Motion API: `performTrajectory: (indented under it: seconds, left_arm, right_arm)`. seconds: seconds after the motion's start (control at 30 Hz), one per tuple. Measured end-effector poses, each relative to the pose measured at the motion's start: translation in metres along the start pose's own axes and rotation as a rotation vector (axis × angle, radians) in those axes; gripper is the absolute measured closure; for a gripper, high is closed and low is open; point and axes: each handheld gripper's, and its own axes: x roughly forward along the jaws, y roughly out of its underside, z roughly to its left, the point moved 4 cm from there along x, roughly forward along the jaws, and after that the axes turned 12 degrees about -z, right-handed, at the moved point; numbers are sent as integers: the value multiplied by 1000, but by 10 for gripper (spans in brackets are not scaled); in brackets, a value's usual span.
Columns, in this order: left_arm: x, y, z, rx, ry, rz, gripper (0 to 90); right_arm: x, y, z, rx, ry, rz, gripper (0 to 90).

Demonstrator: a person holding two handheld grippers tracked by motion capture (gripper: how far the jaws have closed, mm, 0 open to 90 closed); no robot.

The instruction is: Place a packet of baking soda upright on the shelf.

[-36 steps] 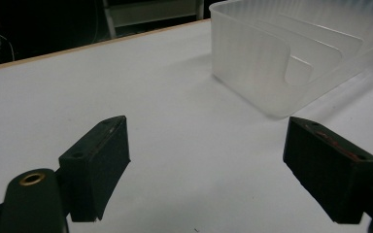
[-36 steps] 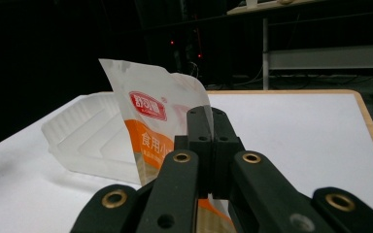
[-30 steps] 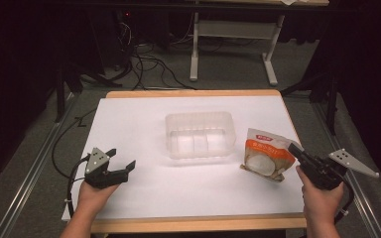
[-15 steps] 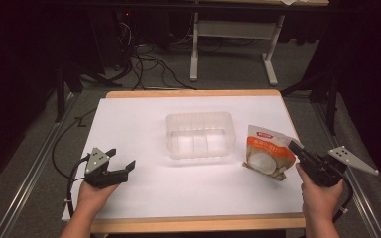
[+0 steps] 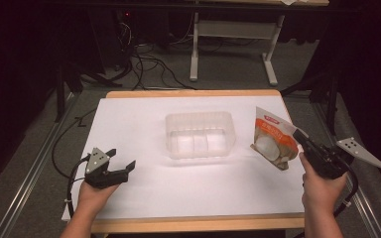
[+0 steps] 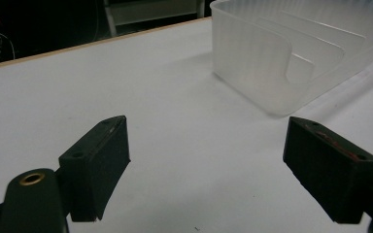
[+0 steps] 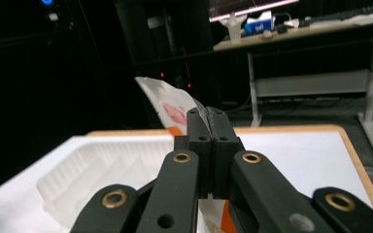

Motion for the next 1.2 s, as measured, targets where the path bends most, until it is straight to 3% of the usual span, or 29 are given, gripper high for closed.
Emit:
performTrajectory:
  seconds: [0.17, 0.47, 0.67, 0.9, 1.2]
  left_arm:
    - [0, 0, 0, -4, 0, -5, 175]
    - [-2, -2, 0, -6, 1, -15, 175]
    - [-3, -2, 0, -4, 3, -17, 175]
    - [-4, -3, 0, -8, 5, -22, 175]
    - [-4, -3, -1, 2, 13, -23, 174]
  right_arm:
    - [10, -23, 14, -8, -29, -43, 900]
    - [26, -37, 40, -18, -89, -50, 900]
    - [45, -41, 64, -21, -134, -32, 900]
    - [72, -39, 87, -6, -164, -12, 900]
    - [115, -16, 111, -5, -162, 41, 900]
